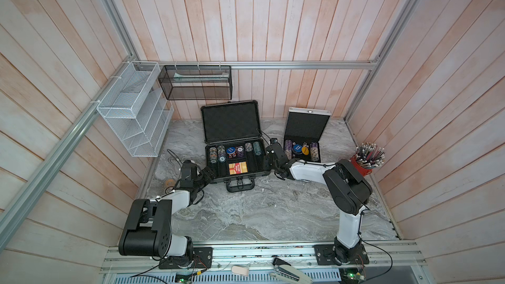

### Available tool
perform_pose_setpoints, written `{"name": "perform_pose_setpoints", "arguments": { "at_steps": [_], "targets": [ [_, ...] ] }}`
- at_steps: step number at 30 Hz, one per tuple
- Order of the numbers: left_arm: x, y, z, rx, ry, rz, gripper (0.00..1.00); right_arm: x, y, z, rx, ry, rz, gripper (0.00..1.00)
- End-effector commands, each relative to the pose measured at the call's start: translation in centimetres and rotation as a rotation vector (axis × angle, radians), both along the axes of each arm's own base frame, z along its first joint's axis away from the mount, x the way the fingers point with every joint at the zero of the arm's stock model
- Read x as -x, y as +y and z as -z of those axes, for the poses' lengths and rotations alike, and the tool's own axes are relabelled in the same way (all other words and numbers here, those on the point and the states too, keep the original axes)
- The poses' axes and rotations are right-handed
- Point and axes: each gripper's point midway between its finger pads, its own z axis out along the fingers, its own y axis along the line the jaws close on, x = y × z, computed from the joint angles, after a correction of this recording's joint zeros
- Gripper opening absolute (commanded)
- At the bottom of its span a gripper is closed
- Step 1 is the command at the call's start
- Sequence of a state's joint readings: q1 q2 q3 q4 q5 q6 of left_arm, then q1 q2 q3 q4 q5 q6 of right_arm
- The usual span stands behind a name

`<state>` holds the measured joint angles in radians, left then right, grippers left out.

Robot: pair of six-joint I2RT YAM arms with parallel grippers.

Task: Open the poker set cases
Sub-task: Adjust the poker set case at the center of the board.

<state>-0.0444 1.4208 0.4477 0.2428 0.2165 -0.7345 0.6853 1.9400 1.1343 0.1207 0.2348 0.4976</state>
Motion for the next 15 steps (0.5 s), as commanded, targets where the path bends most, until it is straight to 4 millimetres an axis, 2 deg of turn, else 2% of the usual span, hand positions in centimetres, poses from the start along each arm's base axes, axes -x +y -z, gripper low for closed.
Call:
{"name": "perform_pose_setpoints", "arguments": {
  "at_steps": [1,7,15],
  "targets": [
    [1.9,0.3,1.4,-0.041,0.072,0.003,0.83,1.4,-1.1,3.3,0.048,0.074,0.039,0.03],
    [3.2,-0.1,1.8,-0.003,0.072,-0.008,0.83,4.0,-1.7,2.9,0.014,0.071,0.033,0.03],
    [3.3,0.0,0.1,-0.008,0.030,-0.024,0.83,5.6,-1.0,3.3,0.008,0.098,-0.002,0.00]
  ]
}}
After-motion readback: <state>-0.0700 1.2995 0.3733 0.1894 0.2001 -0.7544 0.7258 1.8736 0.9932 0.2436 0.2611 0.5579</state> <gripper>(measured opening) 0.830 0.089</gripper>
